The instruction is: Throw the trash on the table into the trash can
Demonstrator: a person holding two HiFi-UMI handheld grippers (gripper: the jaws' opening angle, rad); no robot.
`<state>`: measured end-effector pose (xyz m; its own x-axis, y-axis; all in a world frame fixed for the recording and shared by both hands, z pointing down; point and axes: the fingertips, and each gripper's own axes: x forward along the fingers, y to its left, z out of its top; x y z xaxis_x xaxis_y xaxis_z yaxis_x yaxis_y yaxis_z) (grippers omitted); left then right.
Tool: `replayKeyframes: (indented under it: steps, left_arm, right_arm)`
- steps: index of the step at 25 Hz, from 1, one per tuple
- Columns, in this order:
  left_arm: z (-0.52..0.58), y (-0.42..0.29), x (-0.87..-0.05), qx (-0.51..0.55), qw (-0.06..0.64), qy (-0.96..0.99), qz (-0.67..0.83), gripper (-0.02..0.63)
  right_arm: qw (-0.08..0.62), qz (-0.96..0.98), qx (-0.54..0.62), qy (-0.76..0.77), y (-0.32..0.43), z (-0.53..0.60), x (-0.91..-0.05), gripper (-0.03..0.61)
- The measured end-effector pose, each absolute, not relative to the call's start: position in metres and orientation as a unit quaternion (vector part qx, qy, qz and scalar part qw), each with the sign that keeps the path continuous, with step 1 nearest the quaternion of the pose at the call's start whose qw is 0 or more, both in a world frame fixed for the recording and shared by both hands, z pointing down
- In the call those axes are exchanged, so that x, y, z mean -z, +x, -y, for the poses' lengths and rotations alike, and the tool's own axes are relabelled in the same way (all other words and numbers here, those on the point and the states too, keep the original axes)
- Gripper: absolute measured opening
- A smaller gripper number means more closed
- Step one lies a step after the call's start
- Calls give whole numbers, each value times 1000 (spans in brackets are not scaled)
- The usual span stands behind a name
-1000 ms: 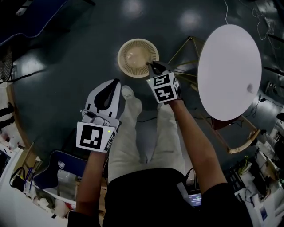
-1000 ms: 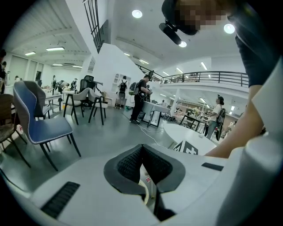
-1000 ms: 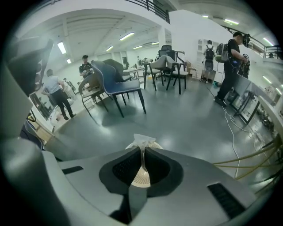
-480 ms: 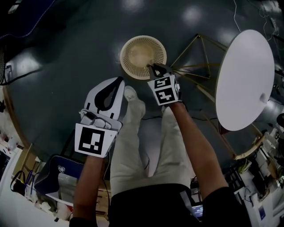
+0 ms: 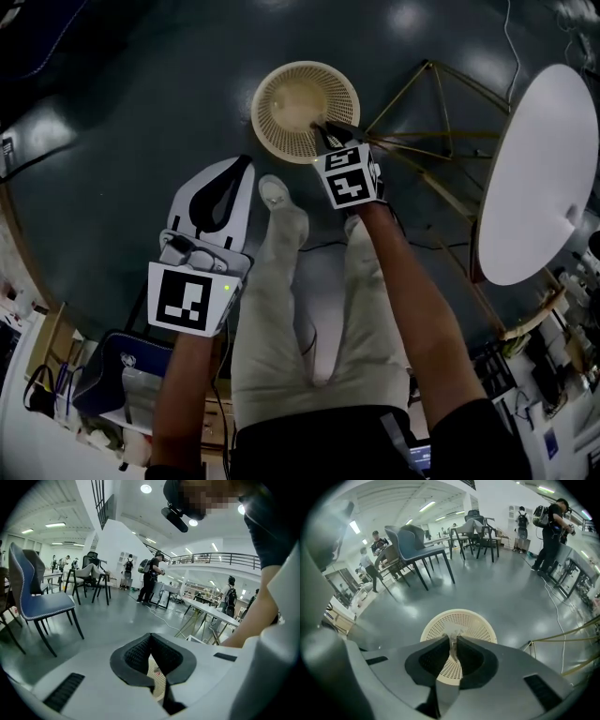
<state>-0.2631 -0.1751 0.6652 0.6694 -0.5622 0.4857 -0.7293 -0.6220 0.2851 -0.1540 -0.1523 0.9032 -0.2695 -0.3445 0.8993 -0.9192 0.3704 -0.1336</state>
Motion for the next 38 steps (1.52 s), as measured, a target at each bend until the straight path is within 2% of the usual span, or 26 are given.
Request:
replayKeyframes:
  steps: [2,4,5,15,17,20,24,38]
  left_arm:
    - [172,-263,-670,-179,238,884,361,15]
    - [171,-263,-673,-180,241,883,359,15]
    - [171,-264,-674,-181,243,883,359,15]
    - [174,-265,-680,-185,239,884,358,15]
    - [173,-264,-678,-186,240,883,357,15]
    - [172,-261,-671,-187,237,885,355,15]
    - [172,-246,-654,-186,225,892,346,15]
    - [170,-236,-568,-151,210,897,358,15]
  right_arm:
    - [415,716,-351,438,-156,150,-910,47]
    - [415,716,-358,432,-159,149,-914,123]
    - [414,717,-362,429,-161,149,-916,141]
    - [407,712,-370,436,-159,148,-920,150]
    - [405,712,-371,438,-157,147,-915,140]
    - [405,713,-368,439,-155,147,-903,73]
    - [403,720,-363,433,-149,144,-879,37]
    - [386,755,-315,426,-161,139,-762,18]
